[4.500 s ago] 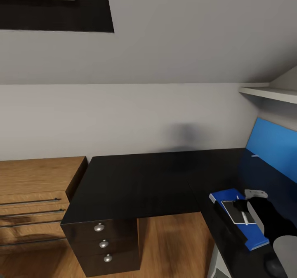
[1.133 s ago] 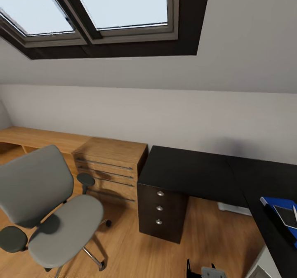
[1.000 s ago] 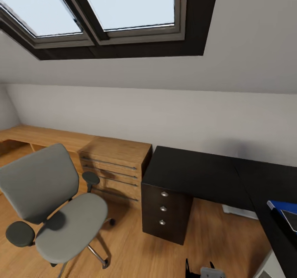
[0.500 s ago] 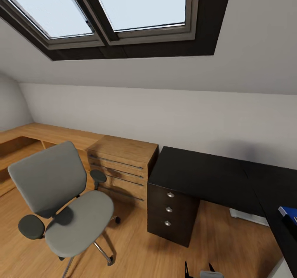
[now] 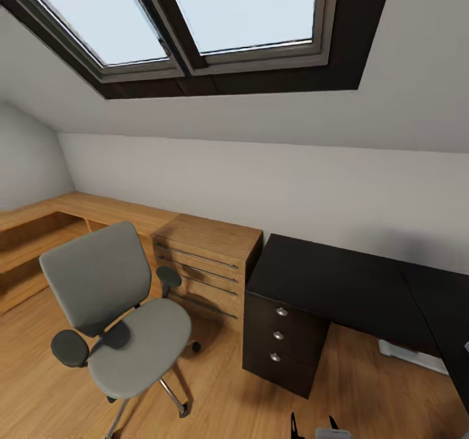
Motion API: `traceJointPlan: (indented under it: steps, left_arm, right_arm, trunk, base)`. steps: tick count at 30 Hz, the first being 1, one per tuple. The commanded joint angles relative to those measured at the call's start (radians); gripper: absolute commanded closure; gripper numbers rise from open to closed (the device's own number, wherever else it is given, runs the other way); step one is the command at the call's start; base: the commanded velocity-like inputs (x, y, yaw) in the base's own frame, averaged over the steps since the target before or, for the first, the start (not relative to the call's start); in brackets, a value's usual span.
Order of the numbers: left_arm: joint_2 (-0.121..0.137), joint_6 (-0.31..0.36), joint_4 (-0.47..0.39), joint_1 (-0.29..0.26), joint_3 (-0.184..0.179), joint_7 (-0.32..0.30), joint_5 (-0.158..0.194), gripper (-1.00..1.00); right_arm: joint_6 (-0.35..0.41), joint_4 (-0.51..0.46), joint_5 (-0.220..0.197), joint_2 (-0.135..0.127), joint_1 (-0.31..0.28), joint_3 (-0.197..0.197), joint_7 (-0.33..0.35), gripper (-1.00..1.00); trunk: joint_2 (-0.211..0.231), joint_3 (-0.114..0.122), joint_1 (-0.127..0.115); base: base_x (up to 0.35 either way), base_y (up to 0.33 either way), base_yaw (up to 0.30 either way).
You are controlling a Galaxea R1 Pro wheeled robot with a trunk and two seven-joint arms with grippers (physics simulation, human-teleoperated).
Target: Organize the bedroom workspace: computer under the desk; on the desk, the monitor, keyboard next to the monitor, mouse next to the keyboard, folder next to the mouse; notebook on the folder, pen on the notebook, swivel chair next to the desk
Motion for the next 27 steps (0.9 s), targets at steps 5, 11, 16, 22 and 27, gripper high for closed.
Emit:
traceJointPlan:
  steps: [5,11,16,22,27]
  left_arm:
    - [-0.002,-0.002,-0.001,0.000,0.006,0.000,-0.009,-1.00]
    - [-0.003,-0.002,-0.001,0.000,0.006,0.000,-0.009,-1.00]
    - [-0.003,-0.002,-0.001,0.000,0.006,0.000,-0.008,-1.00]
    - [0.000,-0.012,-0.001,0.000,0.007,0.001,-0.006,-1.00]
    - [0.008,-0.139,0.010,0.000,0.010,0.004,-0.004,-1.00]
  right_arm:
    - [0.001,0.001,0.008,0.000,-0.001,0.003,-0.012,-1.00]
    - [0.001,0.001,0.008,0.008,-0.001,0.002,-0.012,-1.00]
    - [0.001,0.007,0.008,0.011,-0.001,0.002,-0.012,-1.00]
    - [0.001,0.011,0.008,0.010,-0.001,0.002,-0.012,-1.00]
    - [-0.003,0.010,0.010,0.008,-0.001,0.001,-0.015,-1.00]
  trunk:
    - [-0.001,0.000,0.000]
    - [-0.001,0.000,0.000]
    - [-0.001,0.000,0.000]
    - [-0.001,0.000,0.000]
    - [-0.001,0.000,0.000]
  base:
    - [-0.004,0.000,0.264]
    - [-0.220,0.000,0.284]
    - [-0.214,0.000,0.287]
    - [-0.013,0.000,0.287]
    - [-0.001,0.000,0.288]
